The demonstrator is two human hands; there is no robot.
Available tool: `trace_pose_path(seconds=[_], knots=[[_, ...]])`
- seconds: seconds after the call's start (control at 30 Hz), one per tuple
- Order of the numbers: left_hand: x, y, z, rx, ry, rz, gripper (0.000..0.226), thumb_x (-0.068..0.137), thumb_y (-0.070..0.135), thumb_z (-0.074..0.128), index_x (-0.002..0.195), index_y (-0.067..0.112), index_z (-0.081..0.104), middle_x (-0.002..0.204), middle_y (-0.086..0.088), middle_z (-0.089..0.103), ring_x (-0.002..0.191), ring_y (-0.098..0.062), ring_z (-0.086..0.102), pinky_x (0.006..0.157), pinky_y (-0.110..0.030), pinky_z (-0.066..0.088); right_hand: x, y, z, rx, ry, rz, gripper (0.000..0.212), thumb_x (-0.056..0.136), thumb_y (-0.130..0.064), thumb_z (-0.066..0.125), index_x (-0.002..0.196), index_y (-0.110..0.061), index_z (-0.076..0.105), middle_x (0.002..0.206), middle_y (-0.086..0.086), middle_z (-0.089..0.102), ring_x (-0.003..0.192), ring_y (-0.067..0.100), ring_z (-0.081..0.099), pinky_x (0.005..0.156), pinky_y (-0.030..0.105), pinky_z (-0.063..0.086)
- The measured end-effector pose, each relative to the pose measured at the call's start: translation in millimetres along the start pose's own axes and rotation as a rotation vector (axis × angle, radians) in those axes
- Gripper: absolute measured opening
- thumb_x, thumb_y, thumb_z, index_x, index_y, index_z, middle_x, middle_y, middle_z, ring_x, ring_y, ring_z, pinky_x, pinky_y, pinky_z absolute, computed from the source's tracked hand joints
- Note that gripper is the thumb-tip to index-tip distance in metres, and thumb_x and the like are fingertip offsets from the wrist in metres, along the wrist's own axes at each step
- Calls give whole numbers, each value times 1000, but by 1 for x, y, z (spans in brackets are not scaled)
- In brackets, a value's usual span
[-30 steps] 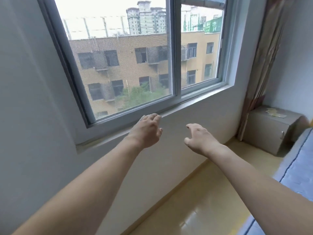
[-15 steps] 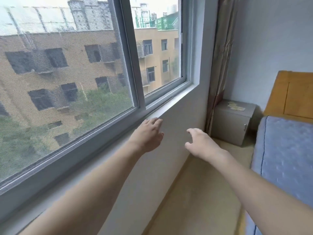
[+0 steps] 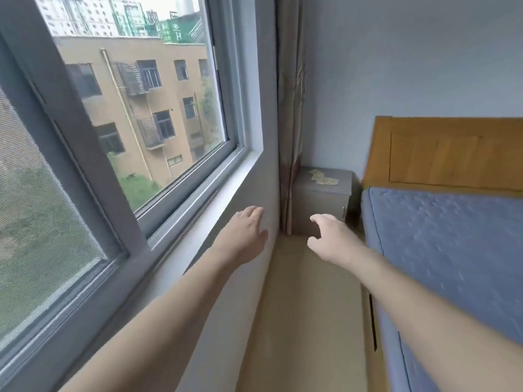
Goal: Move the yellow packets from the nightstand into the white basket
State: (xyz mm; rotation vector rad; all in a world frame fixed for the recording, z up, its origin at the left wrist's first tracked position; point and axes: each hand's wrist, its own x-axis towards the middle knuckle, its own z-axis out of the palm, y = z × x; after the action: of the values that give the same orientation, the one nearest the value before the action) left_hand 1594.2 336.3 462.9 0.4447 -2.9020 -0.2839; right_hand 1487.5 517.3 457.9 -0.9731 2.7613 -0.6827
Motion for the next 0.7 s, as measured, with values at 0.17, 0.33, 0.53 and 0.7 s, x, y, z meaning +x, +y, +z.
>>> trace_pose_path(seconds=[0.17, 0.33, 0.53, 0.7], knots=[[135, 16, 32, -23, -1, 97, 46, 99, 23, 42, 143, 9, 37, 150, -3, 35, 137, -24, 33, 107, -27, 24, 108, 63, -16, 3, 40, 78, 55, 93, -22, 48, 146, -16, 36, 154, -1, 32, 138, 20, 35, 105, 31, 34], [269, 32, 40, -69, -23, 125, 45, 98, 24, 42, 142, 13, 37, 150, 0, 34, 136, -23, 34, 105, -31, 31, 208, 117, -54, 30, 51, 147, 54, 93, -20, 46, 146, -16, 36, 153, 0, 33, 135, 20, 39, 103, 31, 37], [400, 49, 57, -158, 1, 125, 50, 100, 26, 41, 148, 13, 33, 154, 1, 31, 138, -20, 35, 105, -29, 33, 316, 159, -76, 60, 69, 166, 53, 93, -22, 47, 145, -16, 37, 151, 0, 36, 134, 20, 40, 104, 32, 38], [504, 40, 95, -288, -65, 54, 52, 99, 27, 42, 149, 15, 33, 155, 2, 32, 138, -17, 36, 106, -26, 31, 411, 196, -72, 70, 37, 205, 54, 94, -23, 47, 147, -16, 36, 153, -1, 34, 134, 20, 41, 104, 33, 40]])
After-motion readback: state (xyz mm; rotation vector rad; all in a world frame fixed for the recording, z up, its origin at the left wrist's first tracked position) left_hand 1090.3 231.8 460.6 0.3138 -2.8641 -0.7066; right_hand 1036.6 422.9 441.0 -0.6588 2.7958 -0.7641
